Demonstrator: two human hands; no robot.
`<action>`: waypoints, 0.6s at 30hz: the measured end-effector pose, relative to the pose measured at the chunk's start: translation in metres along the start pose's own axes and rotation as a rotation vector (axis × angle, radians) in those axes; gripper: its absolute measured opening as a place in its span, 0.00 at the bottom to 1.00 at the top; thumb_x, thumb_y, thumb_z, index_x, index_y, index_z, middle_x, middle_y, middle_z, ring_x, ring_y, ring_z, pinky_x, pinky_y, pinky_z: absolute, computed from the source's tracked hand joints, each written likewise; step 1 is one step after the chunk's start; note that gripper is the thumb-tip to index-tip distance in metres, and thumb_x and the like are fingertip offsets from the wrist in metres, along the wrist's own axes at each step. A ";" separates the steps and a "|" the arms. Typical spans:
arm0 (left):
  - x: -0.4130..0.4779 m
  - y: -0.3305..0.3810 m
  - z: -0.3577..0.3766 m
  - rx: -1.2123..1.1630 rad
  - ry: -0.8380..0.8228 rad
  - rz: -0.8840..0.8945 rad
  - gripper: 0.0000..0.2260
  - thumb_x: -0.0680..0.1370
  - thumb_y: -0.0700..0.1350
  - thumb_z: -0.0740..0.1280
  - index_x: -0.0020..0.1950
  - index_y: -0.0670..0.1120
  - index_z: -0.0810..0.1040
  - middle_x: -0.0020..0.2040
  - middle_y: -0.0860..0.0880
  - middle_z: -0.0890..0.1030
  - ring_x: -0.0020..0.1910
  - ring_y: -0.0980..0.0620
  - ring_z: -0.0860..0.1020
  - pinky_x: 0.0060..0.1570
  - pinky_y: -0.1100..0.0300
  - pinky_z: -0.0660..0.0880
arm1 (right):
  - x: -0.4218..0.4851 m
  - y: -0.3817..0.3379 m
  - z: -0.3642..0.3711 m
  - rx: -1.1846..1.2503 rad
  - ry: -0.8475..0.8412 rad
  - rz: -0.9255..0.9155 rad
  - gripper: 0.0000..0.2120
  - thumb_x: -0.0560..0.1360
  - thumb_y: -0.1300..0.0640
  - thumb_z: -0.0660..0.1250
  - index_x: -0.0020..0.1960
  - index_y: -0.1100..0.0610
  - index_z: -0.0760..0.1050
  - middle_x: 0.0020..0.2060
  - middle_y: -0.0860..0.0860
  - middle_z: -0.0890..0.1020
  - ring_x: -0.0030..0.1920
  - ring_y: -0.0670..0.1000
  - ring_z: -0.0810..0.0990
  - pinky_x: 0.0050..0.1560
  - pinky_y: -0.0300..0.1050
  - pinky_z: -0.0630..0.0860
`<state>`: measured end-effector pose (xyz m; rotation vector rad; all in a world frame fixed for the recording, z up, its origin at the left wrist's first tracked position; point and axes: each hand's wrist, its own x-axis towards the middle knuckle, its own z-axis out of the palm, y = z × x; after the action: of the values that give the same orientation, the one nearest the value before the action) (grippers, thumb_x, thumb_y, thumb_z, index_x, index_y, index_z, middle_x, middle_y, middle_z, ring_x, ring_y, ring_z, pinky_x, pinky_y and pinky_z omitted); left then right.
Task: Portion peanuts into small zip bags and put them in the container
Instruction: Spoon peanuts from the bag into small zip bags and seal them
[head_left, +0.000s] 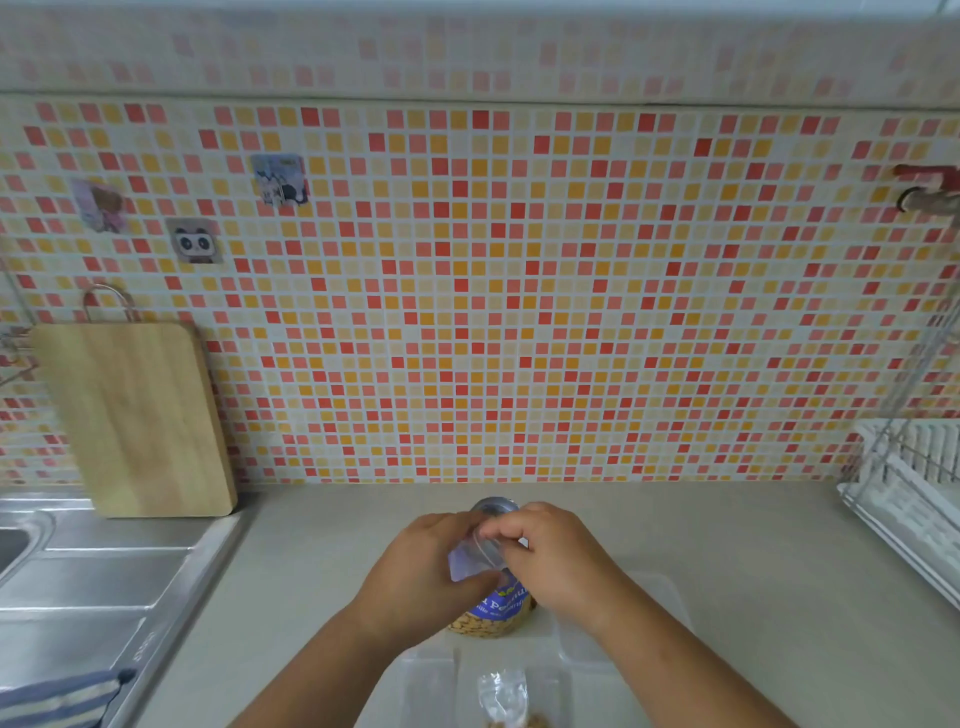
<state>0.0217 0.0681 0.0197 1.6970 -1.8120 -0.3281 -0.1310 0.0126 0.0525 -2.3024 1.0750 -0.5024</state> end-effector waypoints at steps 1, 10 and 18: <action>0.000 -0.001 0.000 -0.003 0.015 -0.001 0.19 0.69 0.56 0.70 0.60 0.60 0.75 0.54 0.63 0.79 0.53 0.62 0.74 0.52 0.69 0.69 | 0.000 -0.001 -0.001 0.010 0.004 -0.008 0.14 0.79 0.59 0.60 0.56 0.46 0.81 0.41 0.40 0.71 0.46 0.42 0.72 0.42 0.24 0.65; 0.002 -0.023 -0.012 -0.072 0.053 -0.088 0.16 0.73 0.49 0.69 0.56 0.65 0.72 0.50 0.74 0.71 0.52 0.66 0.72 0.50 0.72 0.68 | 0.046 0.019 0.001 -0.516 -0.095 0.150 0.13 0.78 0.54 0.60 0.60 0.47 0.77 0.58 0.51 0.74 0.59 0.55 0.70 0.57 0.47 0.71; 0.013 -0.022 -0.009 0.036 0.049 -0.127 0.14 0.74 0.53 0.64 0.59 0.56 0.76 0.49 0.62 0.76 0.50 0.56 0.71 0.45 0.71 0.67 | 0.063 0.011 0.018 -0.632 -0.185 0.259 0.23 0.76 0.61 0.64 0.70 0.59 0.67 0.62 0.56 0.72 0.62 0.56 0.71 0.59 0.46 0.72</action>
<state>0.0450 0.0545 0.0172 1.8345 -1.6882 -0.3059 -0.0890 -0.0366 0.0380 -2.5962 1.5720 0.1845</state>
